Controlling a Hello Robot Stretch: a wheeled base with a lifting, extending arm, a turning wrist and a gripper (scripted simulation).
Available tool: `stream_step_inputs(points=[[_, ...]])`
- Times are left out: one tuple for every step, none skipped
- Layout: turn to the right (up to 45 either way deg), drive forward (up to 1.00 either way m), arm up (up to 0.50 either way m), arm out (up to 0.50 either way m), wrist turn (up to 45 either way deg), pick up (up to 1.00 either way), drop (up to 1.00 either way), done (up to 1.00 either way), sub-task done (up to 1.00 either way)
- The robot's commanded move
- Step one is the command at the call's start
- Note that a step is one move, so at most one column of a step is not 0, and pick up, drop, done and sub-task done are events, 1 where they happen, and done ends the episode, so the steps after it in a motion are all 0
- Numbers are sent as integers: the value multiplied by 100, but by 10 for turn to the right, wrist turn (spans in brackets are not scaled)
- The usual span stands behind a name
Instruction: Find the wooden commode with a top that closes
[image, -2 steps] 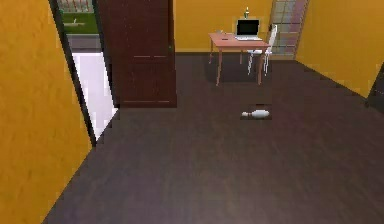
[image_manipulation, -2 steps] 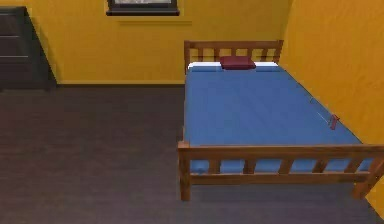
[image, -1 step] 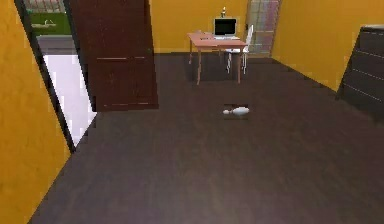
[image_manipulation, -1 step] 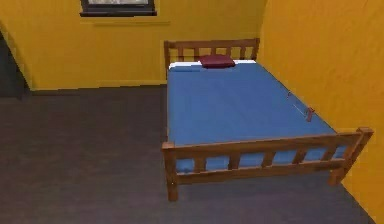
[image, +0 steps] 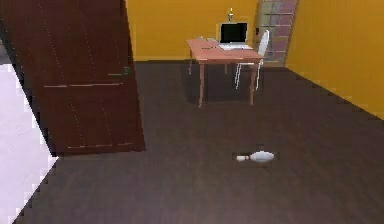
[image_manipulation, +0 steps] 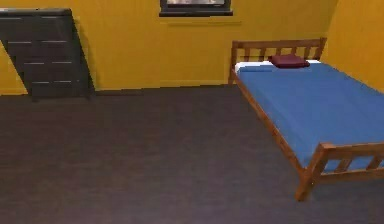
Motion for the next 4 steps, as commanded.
stream_step_inputs(points=[[0,100,0,0,0,0,0,0,0],[0,55,0,0,0,0,0,0,0],[-30,0,0,0,0,0,0,0,0],[450,0,0,0,0,0,0,0,0]])
